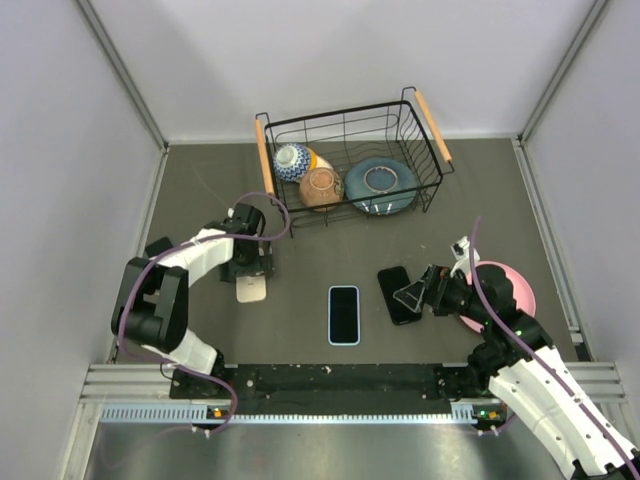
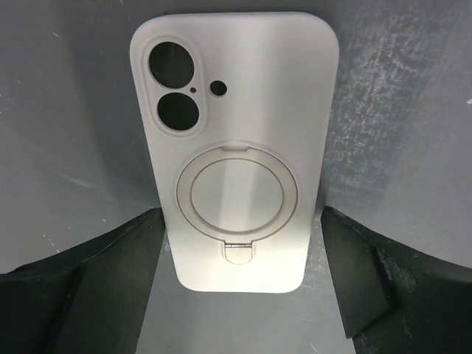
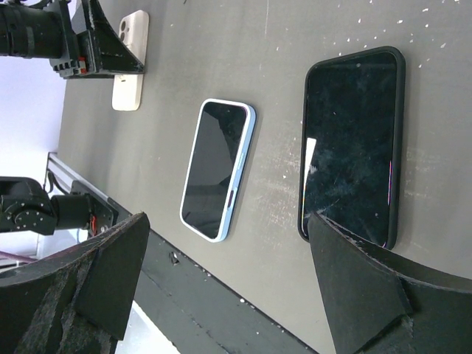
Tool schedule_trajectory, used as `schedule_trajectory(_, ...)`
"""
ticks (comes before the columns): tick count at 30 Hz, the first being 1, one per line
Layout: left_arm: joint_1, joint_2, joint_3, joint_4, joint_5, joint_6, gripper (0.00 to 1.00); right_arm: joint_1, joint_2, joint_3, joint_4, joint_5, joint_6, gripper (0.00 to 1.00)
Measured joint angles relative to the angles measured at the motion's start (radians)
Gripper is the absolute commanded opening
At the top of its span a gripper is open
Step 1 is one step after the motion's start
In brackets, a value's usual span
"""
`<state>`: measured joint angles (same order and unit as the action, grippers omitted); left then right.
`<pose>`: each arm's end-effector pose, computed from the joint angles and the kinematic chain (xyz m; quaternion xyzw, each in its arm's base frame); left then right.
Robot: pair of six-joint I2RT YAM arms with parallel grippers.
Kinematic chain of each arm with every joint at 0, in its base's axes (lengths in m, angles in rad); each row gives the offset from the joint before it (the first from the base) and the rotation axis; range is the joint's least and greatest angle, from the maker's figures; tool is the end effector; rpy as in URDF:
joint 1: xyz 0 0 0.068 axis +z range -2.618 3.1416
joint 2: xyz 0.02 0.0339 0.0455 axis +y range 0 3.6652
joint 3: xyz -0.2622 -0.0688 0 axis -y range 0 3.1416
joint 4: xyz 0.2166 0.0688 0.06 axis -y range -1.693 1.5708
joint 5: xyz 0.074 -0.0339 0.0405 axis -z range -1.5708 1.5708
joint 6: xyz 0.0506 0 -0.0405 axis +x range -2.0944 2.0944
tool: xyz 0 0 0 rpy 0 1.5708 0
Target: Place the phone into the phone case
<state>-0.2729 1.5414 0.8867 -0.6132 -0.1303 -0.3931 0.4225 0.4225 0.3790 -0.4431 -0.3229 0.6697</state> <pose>0.2499 -0.0631 0.1728 -0.0691 0.9841 0.0116 0.1633 0.0916 0.0588 0.2145 0.0219 0.8493 0.3821 0.3636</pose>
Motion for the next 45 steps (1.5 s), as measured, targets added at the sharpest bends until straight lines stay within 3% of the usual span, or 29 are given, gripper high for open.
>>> schedule_trajectory(4, 0.0, 0.027, 0.0, 0.004, 0.002, 0.002, 0.75, 0.0, 0.006, 0.0, 0.0, 0.0, -0.005, 0.88)
schedule_trajectory(5, 0.0, 0.027, 0.0, 0.006, 0.003, 0.002, 0.62, 0.0, 0.006, 0.0, 0.0, 0.0, -0.005, 0.89)
schedule_trajectory(8, 0.0, 0.027, 0.0, 0.006, 0.013, 0.004, 0.42, 0.0, 0.006, 0.0, 0.0, -0.002, -0.005, 0.89)
schedule_trajectory(12, 0.004, 0.019, -0.001, 0.008, 0.048, 0.007, 0.36, 0.0, 0.005, 0.0, 0.001, -0.024, -0.004, 0.88)
schedule_trajectory(15, 0.004, -0.028, -0.03, 0.032, 0.154, 0.0, 0.34, 0.0, -0.006, -0.005, 0.031, -0.069, 0.02, 0.84)
schedule_trajectory(20, 0.003, -0.192, -0.109, 0.105, 0.417, -0.028, 0.3, 0.0, -0.033, -0.102, 0.254, -0.194, 0.138, 0.68)
schedule_trajectory(23, 0.001, -0.305, -0.18, 0.212, 0.603, -0.079, 0.3, 0.0, -0.031, -0.176, 0.407, -0.237, 0.243, 0.61)
schedule_trajectory(29, -0.072, -0.441, -0.365, 0.464, 0.86, -0.228, 0.3, 0.043, 0.047, -0.205, 0.66, -0.223, 0.362, 0.56)
schedule_trajectory(35, -0.201, -0.479, -0.481, 0.707, 0.982, -0.38, 0.3, 0.189, 0.325, -0.141, 0.834, -0.169, 0.39, 0.56)
schedule_trajectory(45, -0.227, -0.502, -0.513, 0.937, 1.036, -0.496, 0.29, 0.368, 0.677, 0.005, 1.051, -0.09, 0.409, 0.42)
